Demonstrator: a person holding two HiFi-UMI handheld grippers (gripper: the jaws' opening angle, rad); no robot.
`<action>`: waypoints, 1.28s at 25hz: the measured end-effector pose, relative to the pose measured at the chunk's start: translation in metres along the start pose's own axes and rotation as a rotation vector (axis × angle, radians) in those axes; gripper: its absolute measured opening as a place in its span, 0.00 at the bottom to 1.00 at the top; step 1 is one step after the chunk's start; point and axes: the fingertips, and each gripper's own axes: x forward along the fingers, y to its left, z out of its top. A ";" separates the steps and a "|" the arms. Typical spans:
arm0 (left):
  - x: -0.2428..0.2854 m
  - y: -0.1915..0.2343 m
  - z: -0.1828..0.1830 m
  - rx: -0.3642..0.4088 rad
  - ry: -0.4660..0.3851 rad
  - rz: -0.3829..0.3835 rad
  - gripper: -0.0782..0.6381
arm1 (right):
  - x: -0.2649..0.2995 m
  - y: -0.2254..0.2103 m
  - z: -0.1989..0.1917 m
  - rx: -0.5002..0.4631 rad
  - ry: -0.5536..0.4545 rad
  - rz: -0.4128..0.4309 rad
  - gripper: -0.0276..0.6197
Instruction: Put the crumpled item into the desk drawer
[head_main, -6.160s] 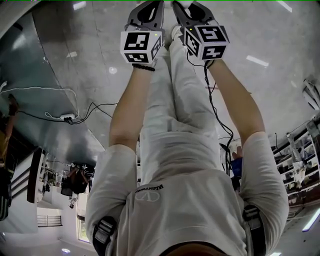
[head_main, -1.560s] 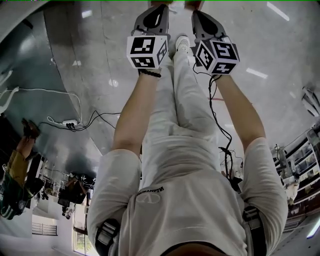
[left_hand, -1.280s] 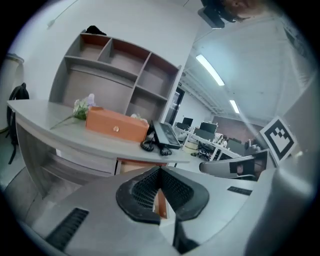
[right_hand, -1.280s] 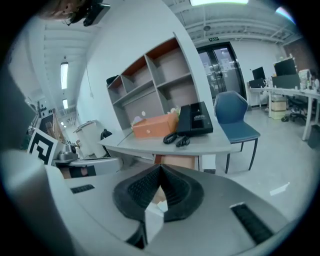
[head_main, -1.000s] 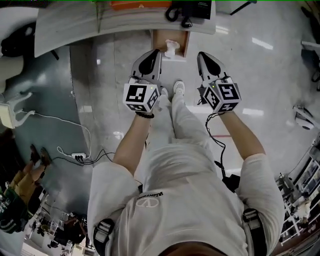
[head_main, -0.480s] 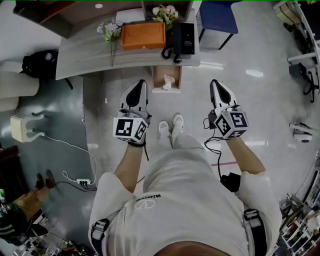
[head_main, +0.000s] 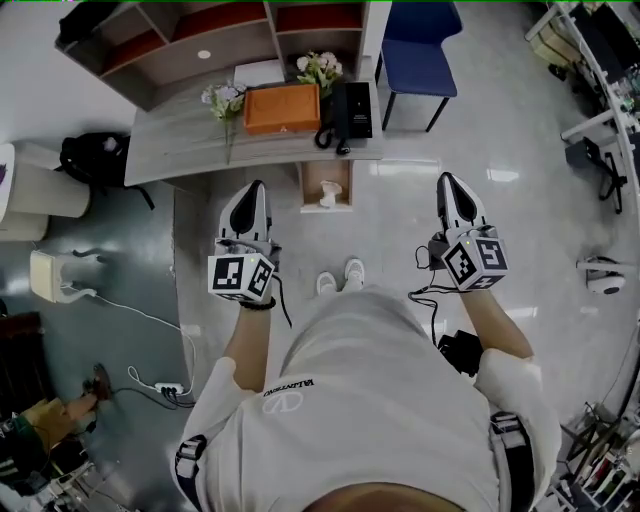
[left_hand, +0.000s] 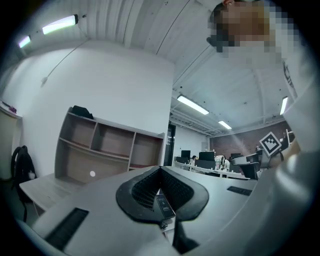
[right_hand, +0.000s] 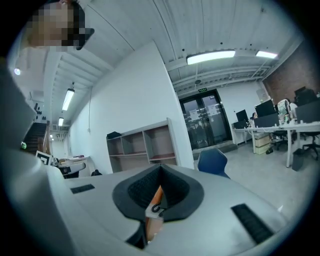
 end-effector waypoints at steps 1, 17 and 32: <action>-0.004 0.000 0.005 0.006 -0.009 0.006 0.11 | -0.005 -0.002 0.003 0.000 -0.005 -0.002 0.04; -0.014 0.000 0.020 0.015 -0.045 0.056 0.11 | -0.028 -0.030 0.011 0.053 -0.027 -0.054 0.04; -0.007 0.004 0.014 0.021 -0.031 0.075 0.11 | -0.013 -0.038 0.017 0.070 -0.041 -0.048 0.04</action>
